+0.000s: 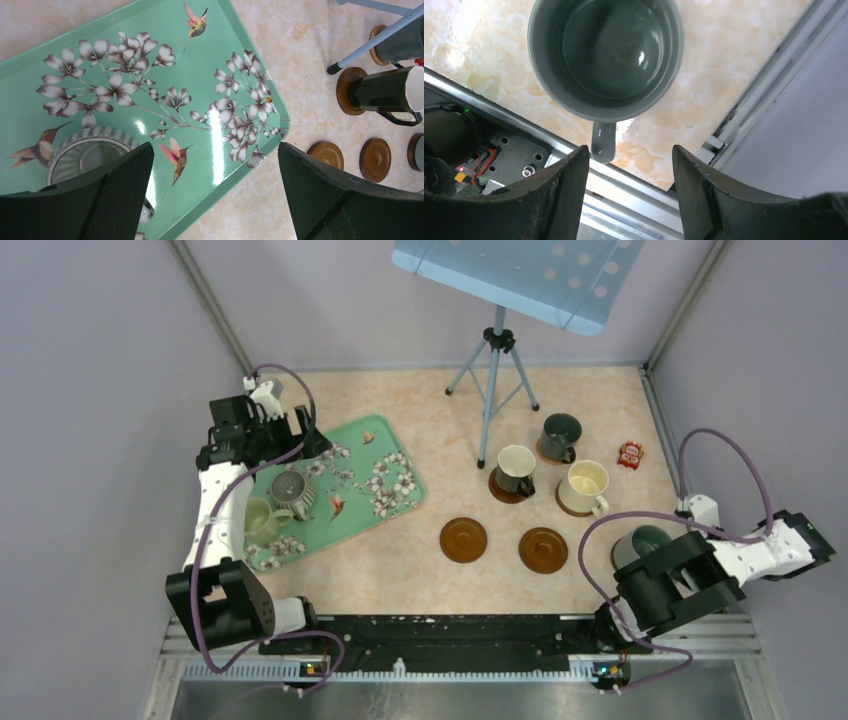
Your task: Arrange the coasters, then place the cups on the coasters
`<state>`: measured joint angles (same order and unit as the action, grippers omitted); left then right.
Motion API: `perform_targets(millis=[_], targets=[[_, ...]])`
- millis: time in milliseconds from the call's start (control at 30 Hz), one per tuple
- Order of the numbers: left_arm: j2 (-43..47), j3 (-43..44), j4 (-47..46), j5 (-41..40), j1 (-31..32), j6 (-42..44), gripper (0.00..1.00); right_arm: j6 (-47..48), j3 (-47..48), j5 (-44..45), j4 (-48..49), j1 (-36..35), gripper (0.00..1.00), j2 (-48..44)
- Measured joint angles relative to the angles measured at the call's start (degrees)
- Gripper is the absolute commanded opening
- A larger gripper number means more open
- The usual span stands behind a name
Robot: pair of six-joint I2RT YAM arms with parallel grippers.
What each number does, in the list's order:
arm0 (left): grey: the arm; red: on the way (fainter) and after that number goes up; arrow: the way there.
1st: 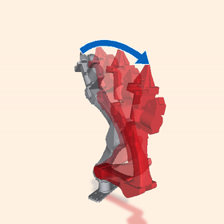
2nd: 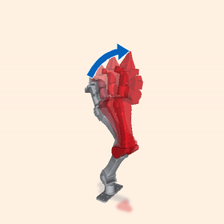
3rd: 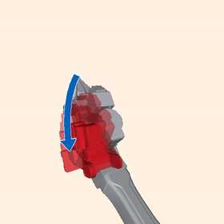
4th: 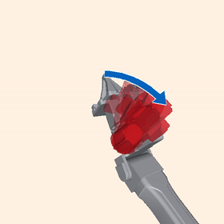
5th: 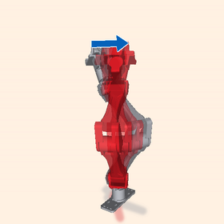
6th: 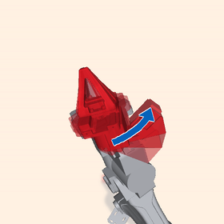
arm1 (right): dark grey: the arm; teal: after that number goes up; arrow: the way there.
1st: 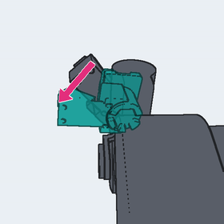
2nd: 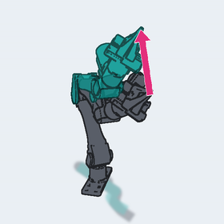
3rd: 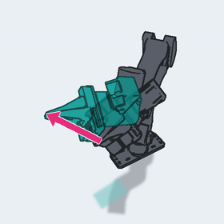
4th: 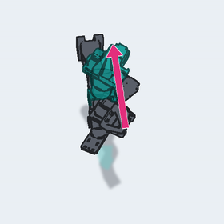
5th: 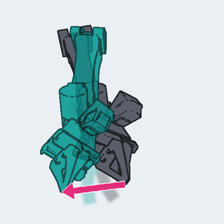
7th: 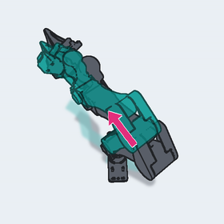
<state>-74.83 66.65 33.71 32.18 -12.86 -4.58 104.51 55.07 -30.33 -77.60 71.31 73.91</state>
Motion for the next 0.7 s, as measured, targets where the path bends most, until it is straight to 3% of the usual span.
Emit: perform_targets(millis=[367,700], targets=[[0.0,0.0,-0.3,0.1,0.0,0.0,0.99,-13.1,6.6,-3.6,-1.5,-15.0,0.61,0.0],[0.0,0.0,-0.3,-0.4,0.0,0.5,0.99,-40.4,6.6,-3.2,9.4,-47.3,0.6,-6.4]])
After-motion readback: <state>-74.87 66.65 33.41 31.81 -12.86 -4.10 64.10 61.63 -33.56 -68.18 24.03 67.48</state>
